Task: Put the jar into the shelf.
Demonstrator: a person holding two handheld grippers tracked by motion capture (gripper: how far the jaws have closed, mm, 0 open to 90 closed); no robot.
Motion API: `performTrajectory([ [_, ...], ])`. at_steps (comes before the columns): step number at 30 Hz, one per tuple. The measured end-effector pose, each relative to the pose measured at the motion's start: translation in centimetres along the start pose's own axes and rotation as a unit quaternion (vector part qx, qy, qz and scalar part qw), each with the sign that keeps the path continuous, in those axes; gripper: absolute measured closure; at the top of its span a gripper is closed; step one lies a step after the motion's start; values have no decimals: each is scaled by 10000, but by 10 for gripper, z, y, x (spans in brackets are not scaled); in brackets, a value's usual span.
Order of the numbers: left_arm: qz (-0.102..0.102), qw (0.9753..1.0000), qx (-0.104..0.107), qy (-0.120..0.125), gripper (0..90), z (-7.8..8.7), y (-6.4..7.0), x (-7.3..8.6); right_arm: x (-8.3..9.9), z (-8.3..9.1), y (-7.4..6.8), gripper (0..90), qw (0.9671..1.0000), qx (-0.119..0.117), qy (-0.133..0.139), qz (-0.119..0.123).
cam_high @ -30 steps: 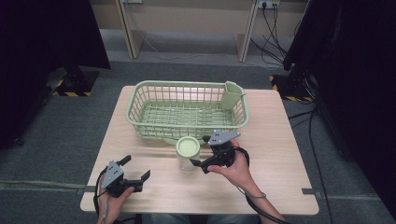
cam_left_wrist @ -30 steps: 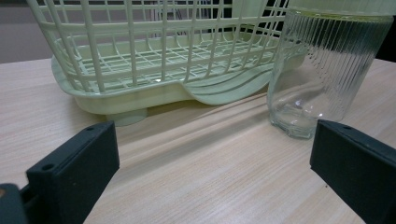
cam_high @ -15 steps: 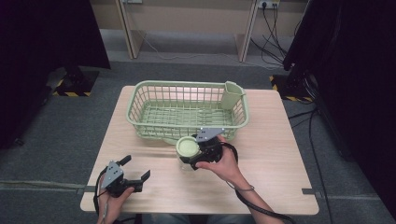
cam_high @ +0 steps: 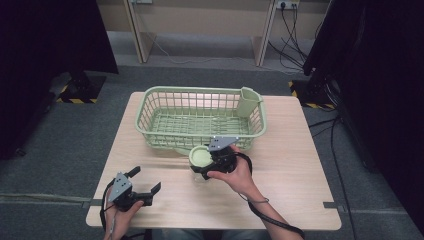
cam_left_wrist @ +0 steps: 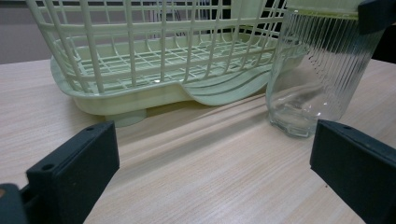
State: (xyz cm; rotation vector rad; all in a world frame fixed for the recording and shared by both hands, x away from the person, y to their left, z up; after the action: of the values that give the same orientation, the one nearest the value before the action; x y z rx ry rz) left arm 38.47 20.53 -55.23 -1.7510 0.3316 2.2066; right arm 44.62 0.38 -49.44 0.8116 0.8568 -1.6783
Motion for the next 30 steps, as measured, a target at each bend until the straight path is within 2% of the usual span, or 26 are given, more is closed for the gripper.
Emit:
performTrajectory([
  [3, -2, 10000, -6, -9, 7, 0, 0, 0, -3, 3, -2, 115, 10000, -2, 7, 4],
  [6, -1, 10000, -6, -4, 8, 0, 0, 0, -16, 12, -8, 115, 10000, -12, 61, 38],
  [8, 11, 10000, -9, -6, 8, 0, 0, 0, -16, 12, -8, 115, 10000, -12, 61, 38],
  [9, 11, 10000, -9, -6, 8, 0, 0, 0, -23, 17, -11, 115, 9999, -14, 100, 64],
  [11, 15, 10000, -10, -3, 8, 0, 0, 0, -23, 17, -11, 115, 9999, -14, 100, 64],
  [12, 16, 10000, -13, -7, 8, 0, 0, 0, -30, 23, -12, 116, 9999, -8, 146, 74],
  [16, 13, 10000, -13, -10, 7, 0, 0, 0, -37, 29, -13, 116, 9998, -1, 198, 66],
  [19, 17, 10000, -13, -10, 7, 0, 0, 0, -51, 38, -12, 115, 9996, 30, 265, 71],
  [21, 22, 10000, -9, -5, 8, 0, 0, 0, -51, 38, -12, 116, 9996, 30, 265, 71],
  [24, 24, 10000, -7, 0, 7, 0, 0, 0, -65, 47, -10, 115, 9992, 72, 378, 71],
  [29, 27, 10000, -6, 0, 8, 0, 0, 0, -72, 50, -10, 115, 9990, 76, 429, 75],
  [30, 24, 10000, -5, 2, 8, 0, 0, 0, -81, 53, -10, 116, 9988, 100, 458, 109],
])
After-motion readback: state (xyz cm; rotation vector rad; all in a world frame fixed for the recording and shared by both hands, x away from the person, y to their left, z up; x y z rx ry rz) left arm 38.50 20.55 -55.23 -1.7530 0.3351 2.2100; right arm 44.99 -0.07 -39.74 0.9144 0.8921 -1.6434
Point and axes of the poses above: each handheld gripper's, and its own axes: z roughly backward along the jaws, x roughly out of its underside, y roughly to its right, the point moved 9 cm from there along -z, roughly forward along the jaws, and after that the axes turned 13 degrees about -x, right-handed, at the moved point
